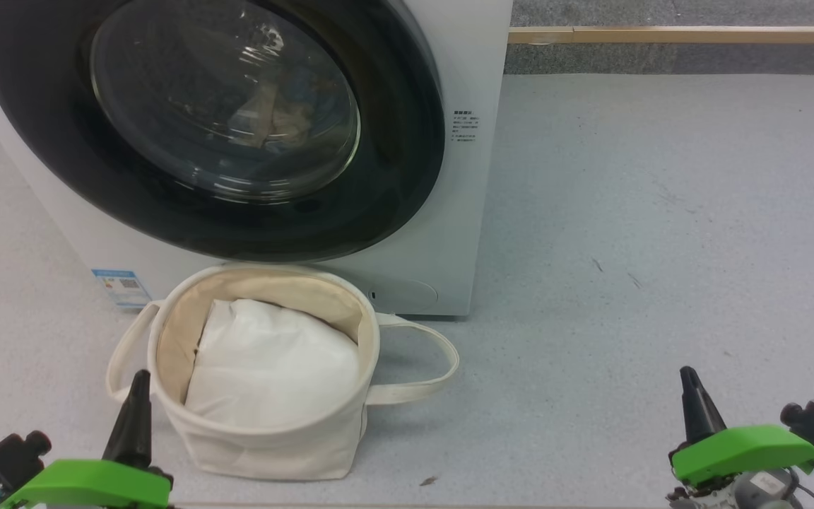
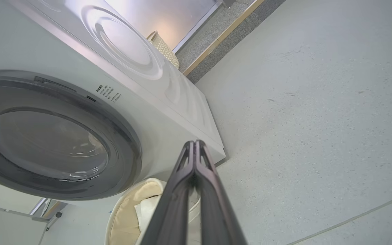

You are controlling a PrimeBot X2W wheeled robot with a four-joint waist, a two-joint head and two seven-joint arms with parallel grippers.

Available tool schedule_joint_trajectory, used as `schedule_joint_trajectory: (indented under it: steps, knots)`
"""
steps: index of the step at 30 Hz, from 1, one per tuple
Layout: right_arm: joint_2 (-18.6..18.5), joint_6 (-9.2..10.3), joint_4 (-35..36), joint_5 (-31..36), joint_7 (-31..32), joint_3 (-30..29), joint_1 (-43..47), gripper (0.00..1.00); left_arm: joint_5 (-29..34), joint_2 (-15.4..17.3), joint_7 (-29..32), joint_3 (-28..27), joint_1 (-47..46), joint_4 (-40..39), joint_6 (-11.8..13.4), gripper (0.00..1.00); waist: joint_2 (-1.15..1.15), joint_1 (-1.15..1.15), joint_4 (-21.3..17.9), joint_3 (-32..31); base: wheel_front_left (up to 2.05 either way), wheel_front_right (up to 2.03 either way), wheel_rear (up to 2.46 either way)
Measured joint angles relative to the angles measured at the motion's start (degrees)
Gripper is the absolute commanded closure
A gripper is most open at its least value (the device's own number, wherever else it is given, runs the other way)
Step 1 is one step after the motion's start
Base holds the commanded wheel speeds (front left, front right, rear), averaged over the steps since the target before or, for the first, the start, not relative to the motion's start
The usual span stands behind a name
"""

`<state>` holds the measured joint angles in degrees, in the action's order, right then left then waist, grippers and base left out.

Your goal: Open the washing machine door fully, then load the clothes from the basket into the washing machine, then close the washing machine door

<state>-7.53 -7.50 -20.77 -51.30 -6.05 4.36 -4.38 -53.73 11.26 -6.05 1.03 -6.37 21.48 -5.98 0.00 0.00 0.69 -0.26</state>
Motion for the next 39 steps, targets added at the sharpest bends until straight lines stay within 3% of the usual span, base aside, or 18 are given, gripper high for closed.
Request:
schedule_joint_trajectory:
  steps: [39]
  knots:
    - [1.9,0.01,2.0,-21.2,6.0,-5.6,0.0,1.00,-19.6,-4.4,6.3,-2.9,0.5,-4.5,0.9,1.00,0.00,0.00,-0.4,0.1,0.00,0.00,0.00]
